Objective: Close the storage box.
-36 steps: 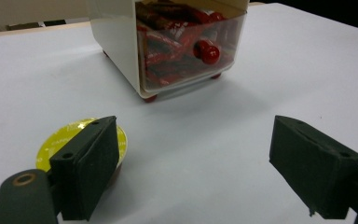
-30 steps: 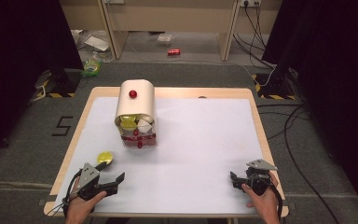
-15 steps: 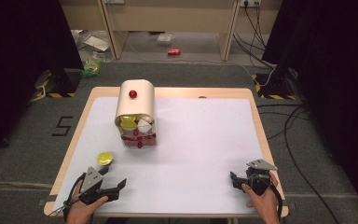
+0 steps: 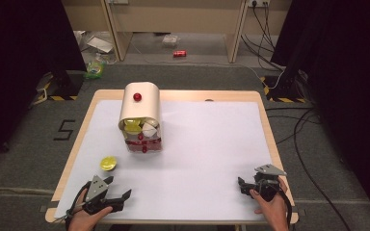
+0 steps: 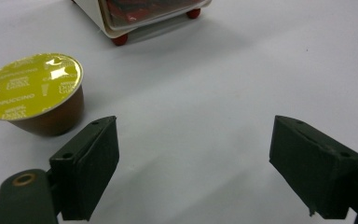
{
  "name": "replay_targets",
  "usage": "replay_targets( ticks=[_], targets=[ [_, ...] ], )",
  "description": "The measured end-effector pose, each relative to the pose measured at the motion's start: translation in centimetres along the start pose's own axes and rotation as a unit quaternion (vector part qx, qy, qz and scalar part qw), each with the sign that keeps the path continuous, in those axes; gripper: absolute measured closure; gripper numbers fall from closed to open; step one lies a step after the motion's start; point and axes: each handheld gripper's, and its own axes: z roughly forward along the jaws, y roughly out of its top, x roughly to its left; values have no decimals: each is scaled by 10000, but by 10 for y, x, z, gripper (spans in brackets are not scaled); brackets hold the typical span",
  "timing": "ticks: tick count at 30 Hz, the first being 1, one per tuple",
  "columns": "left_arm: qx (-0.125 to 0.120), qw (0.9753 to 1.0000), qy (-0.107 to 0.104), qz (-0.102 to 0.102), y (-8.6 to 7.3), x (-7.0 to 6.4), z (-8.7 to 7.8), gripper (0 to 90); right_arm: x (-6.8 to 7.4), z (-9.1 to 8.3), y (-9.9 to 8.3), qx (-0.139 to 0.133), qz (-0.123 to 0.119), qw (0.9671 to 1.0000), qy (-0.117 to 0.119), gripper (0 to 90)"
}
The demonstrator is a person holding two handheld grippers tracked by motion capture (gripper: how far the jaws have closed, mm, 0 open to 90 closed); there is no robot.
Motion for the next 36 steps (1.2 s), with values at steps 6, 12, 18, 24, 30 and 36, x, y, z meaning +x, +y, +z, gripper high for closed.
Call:
replay_targets(
  ticks=[6, 12, 18, 24, 30, 36],
  targets=[
    [38, 10000, 19, 15, -4, -2, -2, 153, 0, 0, 0, 0, 0, 10000, 0, 125],
    [104, 9999, 46, 22, -8, -4, -2, 153, 0, 0, 0, 0, 0, 10000, 0, 125],
    [177, 9998, 19, 25, -12, -7, -1, 153, 0, 0, 0, 0, 0, 10000, 0, 125],
    [211, 9998, 19, 11, -14, -9, -1, 153, 0, 0, 0, -1, -2, 10000, 0, 125],
    [128, 9998, 116, -20, -18, -12, -2, 151, 0, 0, 0, -1, -1, 10000, 0, 125],
    [-26, 9997, 211, -73, -23, -14, -3, 151, 0, 0, 0, -1, -1, 10000, -2, 125]
  ],
)
